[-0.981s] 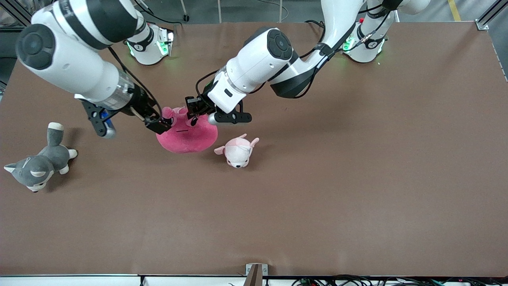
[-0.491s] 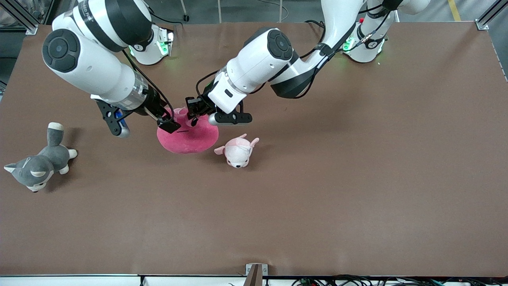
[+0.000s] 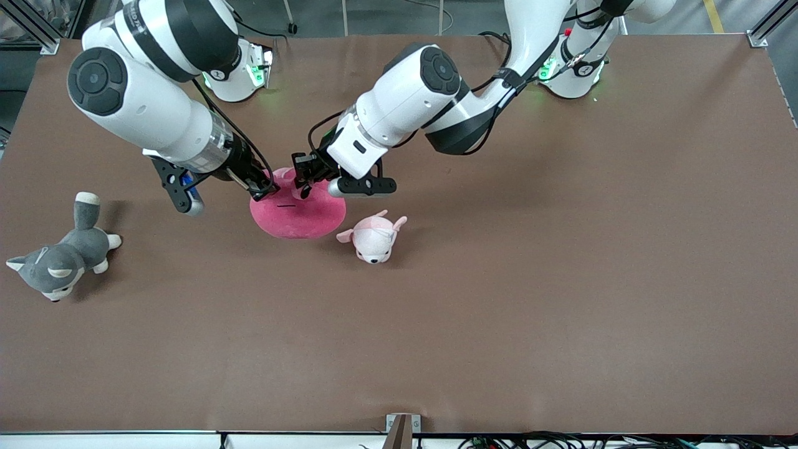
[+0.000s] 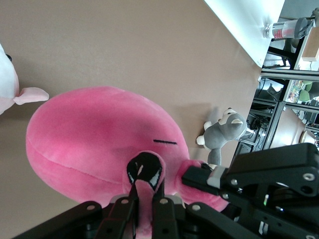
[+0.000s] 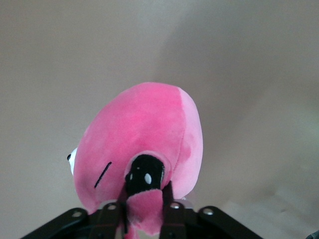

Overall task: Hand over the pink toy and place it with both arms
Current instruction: 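Grasp the pink toy with the right gripper beside the left gripper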

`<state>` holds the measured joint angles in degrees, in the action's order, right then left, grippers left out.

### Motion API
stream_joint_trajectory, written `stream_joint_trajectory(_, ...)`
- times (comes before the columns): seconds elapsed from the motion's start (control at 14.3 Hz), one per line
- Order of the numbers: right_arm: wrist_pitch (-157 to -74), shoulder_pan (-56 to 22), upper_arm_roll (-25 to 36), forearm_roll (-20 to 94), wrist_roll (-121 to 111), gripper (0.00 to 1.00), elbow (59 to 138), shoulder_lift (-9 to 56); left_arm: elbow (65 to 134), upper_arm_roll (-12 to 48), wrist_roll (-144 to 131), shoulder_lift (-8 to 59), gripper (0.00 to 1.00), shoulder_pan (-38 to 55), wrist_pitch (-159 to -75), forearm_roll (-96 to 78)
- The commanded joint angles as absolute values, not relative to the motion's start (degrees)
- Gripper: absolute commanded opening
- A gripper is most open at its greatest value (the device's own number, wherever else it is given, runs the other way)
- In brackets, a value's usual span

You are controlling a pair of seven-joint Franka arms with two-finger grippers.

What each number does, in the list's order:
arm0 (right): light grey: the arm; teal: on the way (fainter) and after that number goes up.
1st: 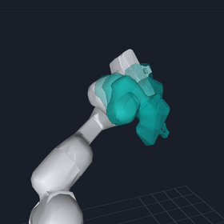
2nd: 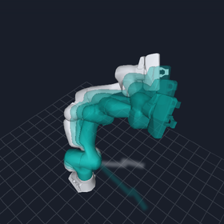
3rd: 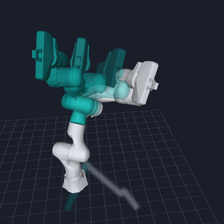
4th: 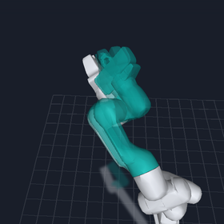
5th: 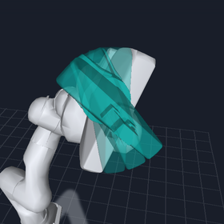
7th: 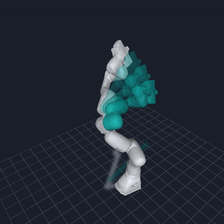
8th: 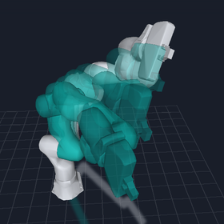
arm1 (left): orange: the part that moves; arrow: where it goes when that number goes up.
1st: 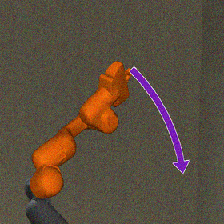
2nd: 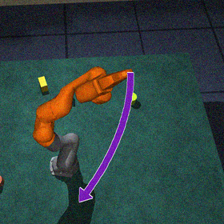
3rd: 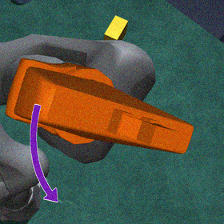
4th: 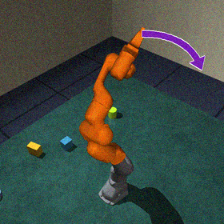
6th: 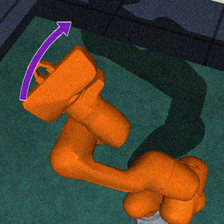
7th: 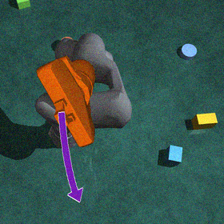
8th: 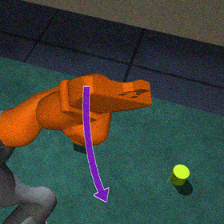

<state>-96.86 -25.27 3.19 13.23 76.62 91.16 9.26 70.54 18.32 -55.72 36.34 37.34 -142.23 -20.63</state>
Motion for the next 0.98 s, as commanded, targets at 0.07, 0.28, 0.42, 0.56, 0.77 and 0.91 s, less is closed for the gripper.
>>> stream_joint_trajectory(0.07, -96.42, -24.96, 3.69, 13.71, 75.77, 0.01, 91.76, 8.26, 69.26, 17.84, -56.25, 36.65, 0.01, 37.71, -142.29, -21.45)
stream_joint_trajectory(0.28, -95.81, -23.47, 3.87, 13.8, 72.26, 0.0, 91.67, 8.09, 69.35, 17.93, -56.08, 36.47, 0.56, 37.53, -142.29, -21.45)
stream_joint_trajectory(0.42, -95.27, -22.42, 3.87, 13.97, 70.85, 0.0, 91.23, 8.0, 69.43, 17.32, -56.16, 35.86, 1.0, 37.71, -142.47, -20.83)
stream_joint_trajectory(0.56, -94.66, -21.45, 3.87, 13.97, 67.78, 0.0, 91.23, 8.0, 69.61, 17.23, -56.25, 34.72, 1.0, 37.53, -142.21, -20.74)
stream_joint_trajectory(0.77, -94.57, -17.24, 3.96, 13.8, 58.57, 0.0, 91.84, 8.17, 70.22, 17.23, -56.34, 31.65, 1.0, 37.0, -141.24, -20.83)
stream_joint_trajectory(0.91, -95.01, -14.08, 4.04, 13.54, 52.51, 0.0, 92.19, 8.96, 71.19, 16.96, -56.16, 27.36, 1.0, 34.03, -132.42, -20.31)
